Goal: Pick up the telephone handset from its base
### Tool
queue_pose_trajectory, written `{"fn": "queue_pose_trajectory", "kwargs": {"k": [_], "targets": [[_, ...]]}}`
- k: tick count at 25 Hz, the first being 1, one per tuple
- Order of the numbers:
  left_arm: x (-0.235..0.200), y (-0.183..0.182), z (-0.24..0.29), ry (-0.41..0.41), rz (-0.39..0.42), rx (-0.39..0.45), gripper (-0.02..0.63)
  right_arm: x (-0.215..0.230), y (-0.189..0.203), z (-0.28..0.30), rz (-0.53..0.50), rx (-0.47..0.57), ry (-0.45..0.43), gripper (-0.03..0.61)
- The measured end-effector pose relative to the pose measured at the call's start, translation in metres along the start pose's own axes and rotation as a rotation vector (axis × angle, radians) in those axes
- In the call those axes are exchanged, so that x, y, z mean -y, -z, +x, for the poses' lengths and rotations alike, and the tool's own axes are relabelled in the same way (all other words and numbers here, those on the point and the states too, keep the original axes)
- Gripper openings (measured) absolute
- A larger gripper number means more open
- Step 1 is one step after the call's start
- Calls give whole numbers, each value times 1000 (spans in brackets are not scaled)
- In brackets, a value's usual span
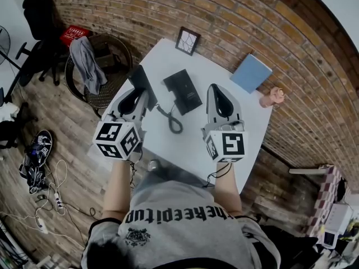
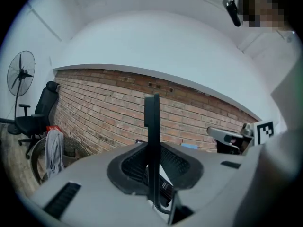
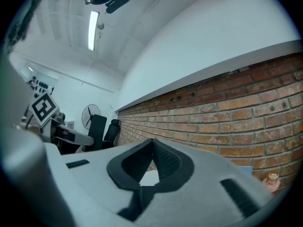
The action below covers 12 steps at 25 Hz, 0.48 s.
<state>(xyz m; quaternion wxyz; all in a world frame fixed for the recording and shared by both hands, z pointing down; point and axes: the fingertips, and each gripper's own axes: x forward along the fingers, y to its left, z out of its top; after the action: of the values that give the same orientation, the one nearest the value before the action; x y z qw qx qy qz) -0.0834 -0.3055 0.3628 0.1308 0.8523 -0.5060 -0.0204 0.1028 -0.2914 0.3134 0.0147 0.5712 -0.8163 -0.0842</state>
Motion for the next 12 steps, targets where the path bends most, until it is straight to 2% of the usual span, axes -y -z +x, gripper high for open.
{"fn": "queue_pose_trajectory", "kwargs": {"k": [12], "targets": [[2,-30,-15,-60,82,90,69,3,-9,-6,-8,21,1,3]]}}
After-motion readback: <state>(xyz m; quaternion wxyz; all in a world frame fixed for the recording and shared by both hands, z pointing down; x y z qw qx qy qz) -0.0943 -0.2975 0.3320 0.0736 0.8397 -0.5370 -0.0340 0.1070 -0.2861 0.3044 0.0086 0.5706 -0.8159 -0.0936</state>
